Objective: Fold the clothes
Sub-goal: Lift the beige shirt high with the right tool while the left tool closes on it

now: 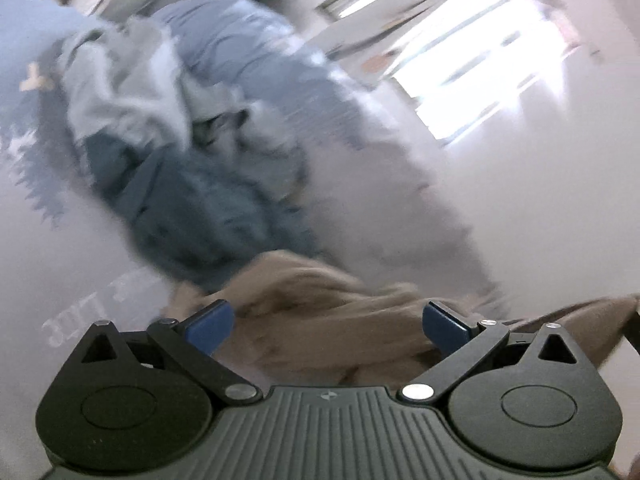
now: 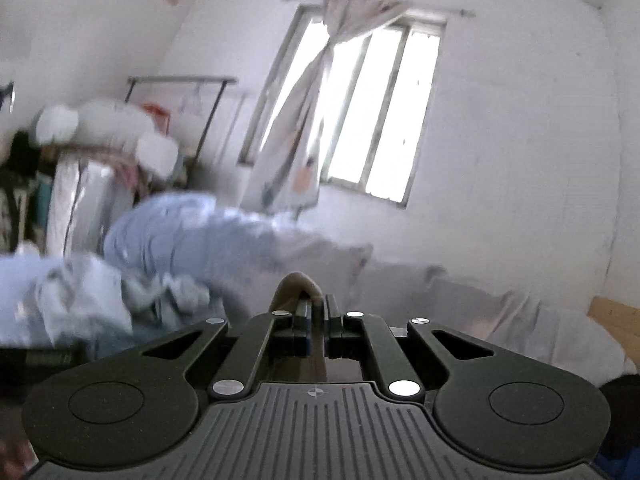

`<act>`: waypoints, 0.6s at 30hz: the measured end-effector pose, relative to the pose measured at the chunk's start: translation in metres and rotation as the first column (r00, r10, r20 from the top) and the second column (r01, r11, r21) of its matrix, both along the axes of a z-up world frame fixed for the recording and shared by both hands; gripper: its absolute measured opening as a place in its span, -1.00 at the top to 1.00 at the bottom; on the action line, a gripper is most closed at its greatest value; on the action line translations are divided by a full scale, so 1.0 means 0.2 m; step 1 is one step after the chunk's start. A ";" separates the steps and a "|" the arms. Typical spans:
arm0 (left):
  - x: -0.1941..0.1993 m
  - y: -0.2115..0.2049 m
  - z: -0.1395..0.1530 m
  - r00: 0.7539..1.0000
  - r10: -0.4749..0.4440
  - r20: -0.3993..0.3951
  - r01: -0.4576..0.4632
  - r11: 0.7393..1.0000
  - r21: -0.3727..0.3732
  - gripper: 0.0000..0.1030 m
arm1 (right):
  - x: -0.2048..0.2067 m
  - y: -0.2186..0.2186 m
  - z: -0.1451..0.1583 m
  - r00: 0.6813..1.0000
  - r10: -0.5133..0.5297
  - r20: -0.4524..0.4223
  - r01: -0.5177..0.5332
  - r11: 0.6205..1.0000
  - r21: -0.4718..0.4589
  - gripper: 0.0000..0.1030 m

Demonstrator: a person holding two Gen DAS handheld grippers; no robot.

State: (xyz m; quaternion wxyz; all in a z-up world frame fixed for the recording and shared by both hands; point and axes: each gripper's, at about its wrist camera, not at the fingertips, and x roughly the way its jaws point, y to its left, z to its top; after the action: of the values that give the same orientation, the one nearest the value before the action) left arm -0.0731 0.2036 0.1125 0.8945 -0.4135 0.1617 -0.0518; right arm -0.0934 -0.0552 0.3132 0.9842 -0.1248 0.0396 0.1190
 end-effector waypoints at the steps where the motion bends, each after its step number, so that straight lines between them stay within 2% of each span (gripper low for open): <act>1: -0.04 0.00 0.03 0.999 -0.007 0.051 0.007 1.000 -0.004 -1.00 | -0.02 0.00 0.06 1.000 -0.002 0.014 0.001 1.000 0.013 0.88; 4: -0.13 -0.02 0.10 0.981 -0.061 0.183 0.060 0.998 0.013 -1.00 | -0.07 -0.01 0.23 0.999 -0.004 0.054 0.003 1.000 0.019 0.88; 6: -0.19 -0.06 0.15 0.954 -0.127 0.272 0.115 0.992 0.060 -1.00 | -0.10 -0.02 0.31 0.998 -0.006 0.067 0.005 1.000 0.018 0.88; 9: -0.32 -0.17 0.22 0.895 -0.218 0.390 0.148 0.968 0.202 -1.00 | -0.15 -0.02 0.42 0.996 -0.014 0.082 0.013 1.000 0.010 0.88; 11: -0.40 -0.25 0.25 0.870 -0.259 0.418 0.146 0.948 0.284 -1.00 | -0.17 -0.02 0.46 0.996 -0.015 0.090 0.015 1.000 0.000 0.88; 14: -0.52 -0.37 0.25 0.849 -0.311 0.428 0.130 0.906 0.402 -1.00 | -0.21 0.00 0.52 0.996 -0.014 0.089 0.015 1.000 -0.009 0.88; 16: -0.59 -0.47 0.26 0.842 -0.337 0.421 0.091 0.859 0.504 -1.00 | -0.23 0.01 0.55 0.996 -0.008 0.084 0.009 1.000 -0.006 0.88; 18: -0.64 -0.57 0.26 0.834 -0.350 0.426 0.027 0.797 0.603 -1.00 | -0.25 0.01 0.57 0.997 0.000 0.078 0.001 1.000 -0.011 0.88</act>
State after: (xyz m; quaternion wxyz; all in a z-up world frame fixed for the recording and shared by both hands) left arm -0.2008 0.0902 0.1642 0.9757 -0.0761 -0.0349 -0.2024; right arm -0.1433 -0.0524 0.4275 0.9843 -0.1346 0.0018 0.1138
